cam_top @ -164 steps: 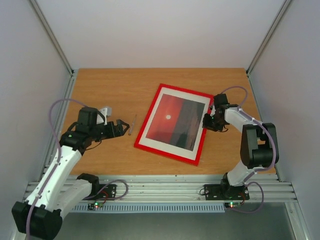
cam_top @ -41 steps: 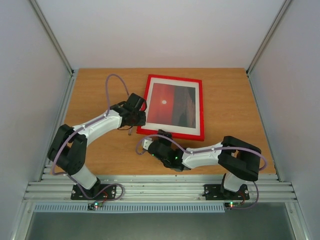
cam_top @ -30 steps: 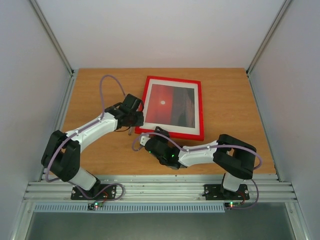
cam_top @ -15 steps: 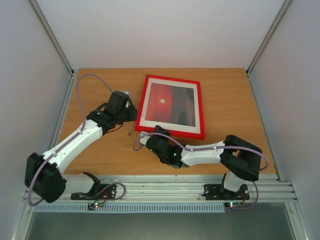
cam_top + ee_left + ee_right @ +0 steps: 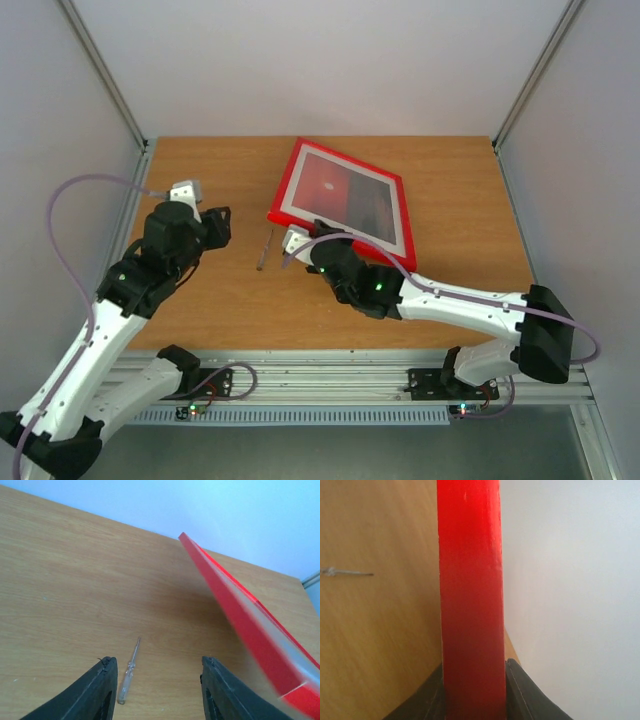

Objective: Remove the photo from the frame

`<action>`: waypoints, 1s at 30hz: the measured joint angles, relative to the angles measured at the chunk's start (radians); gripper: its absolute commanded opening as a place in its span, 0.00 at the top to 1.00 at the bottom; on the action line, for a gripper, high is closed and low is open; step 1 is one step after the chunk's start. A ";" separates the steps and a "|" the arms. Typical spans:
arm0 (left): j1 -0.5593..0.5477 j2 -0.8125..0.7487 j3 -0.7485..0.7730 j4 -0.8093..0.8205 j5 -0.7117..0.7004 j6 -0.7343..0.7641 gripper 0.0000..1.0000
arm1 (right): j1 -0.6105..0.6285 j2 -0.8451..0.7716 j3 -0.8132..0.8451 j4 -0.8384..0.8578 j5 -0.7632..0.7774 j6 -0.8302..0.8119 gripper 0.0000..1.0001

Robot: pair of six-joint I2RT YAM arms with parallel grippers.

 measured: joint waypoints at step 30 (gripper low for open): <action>0.000 -0.208 -0.046 -0.145 -0.122 0.045 0.37 | -0.460 -0.297 0.111 -0.051 -0.348 0.885 0.99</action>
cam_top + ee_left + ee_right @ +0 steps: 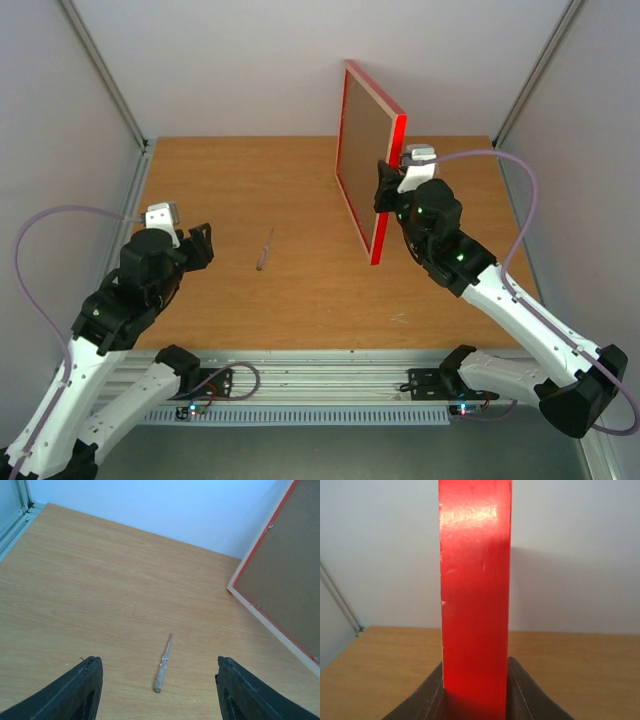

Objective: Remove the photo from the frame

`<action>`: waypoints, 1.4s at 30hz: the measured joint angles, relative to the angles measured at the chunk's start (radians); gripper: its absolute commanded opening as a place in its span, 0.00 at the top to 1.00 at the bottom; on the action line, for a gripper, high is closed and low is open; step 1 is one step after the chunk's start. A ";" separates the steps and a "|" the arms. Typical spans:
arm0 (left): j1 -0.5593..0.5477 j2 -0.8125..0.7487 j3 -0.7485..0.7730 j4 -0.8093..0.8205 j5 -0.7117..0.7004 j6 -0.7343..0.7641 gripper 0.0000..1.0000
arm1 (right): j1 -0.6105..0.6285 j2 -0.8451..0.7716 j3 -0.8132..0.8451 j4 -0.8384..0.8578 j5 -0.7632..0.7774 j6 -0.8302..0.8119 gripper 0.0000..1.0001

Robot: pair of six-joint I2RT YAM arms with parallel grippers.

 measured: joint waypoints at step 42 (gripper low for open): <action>0.000 0.019 -0.140 0.016 0.172 -0.072 0.37 | -0.110 0.089 -0.770 0.554 -0.065 1.175 0.67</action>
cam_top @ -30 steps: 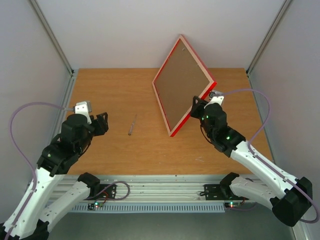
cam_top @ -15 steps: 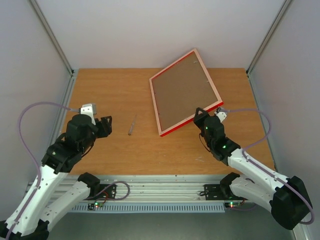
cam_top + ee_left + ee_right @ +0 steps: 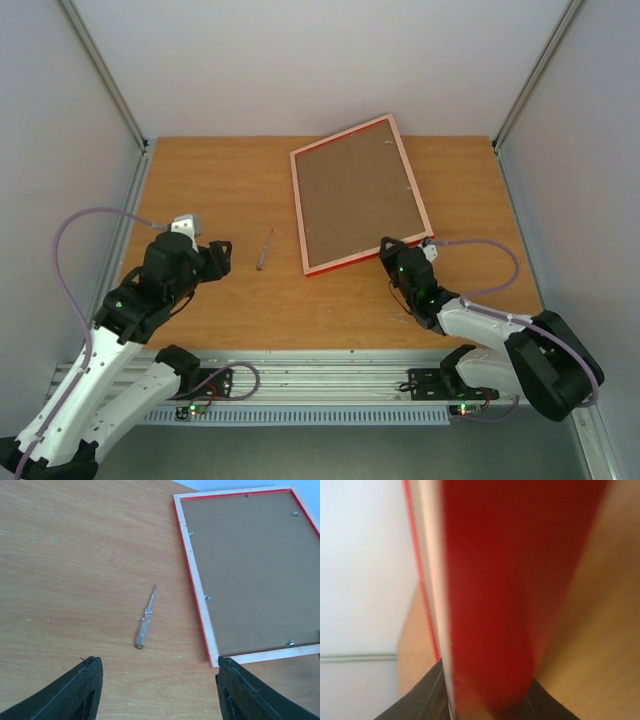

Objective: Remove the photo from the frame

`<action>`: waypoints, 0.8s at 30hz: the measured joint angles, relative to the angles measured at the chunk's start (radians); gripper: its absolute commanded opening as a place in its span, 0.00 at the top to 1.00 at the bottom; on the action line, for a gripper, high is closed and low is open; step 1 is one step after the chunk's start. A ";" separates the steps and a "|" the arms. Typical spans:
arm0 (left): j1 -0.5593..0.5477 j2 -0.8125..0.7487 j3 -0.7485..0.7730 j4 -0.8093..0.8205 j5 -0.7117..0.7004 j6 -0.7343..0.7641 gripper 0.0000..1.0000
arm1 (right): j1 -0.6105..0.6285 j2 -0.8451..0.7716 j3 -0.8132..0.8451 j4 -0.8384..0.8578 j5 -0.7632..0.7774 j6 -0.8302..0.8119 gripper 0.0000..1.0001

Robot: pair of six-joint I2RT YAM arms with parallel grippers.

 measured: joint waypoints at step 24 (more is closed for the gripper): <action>0.000 0.081 -0.030 0.043 0.017 -0.018 0.35 | 0.001 -0.117 -0.015 -0.463 -0.114 -0.037 0.21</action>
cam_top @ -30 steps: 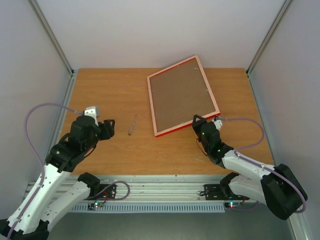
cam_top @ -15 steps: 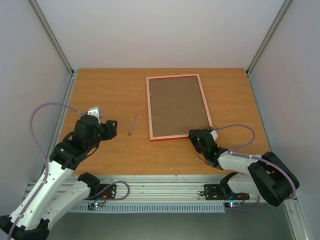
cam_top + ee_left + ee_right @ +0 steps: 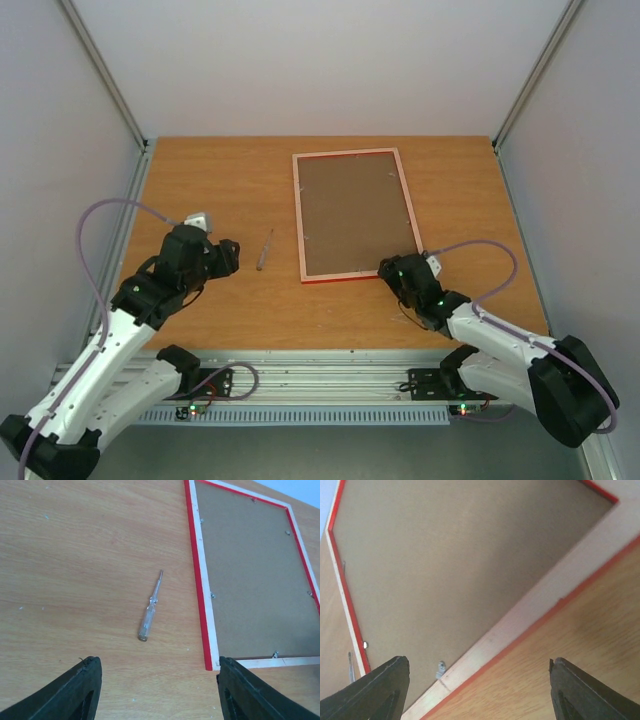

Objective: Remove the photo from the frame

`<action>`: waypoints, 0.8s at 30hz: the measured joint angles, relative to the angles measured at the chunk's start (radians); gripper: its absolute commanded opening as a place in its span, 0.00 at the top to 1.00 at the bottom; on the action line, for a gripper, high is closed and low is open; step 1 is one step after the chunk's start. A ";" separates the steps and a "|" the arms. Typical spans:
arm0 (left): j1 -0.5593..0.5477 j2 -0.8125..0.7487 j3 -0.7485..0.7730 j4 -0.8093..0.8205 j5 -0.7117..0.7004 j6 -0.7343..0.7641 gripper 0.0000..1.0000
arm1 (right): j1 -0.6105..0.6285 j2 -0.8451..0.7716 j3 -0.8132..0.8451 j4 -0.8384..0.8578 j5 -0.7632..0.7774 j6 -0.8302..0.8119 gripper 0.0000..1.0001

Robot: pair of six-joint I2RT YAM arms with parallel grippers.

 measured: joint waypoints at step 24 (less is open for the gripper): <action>0.000 0.467 0.037 0.140 0.152 0.051 0.25 | -0.391 0.304 0.559 -0.486 -0.190 -0.852 0.26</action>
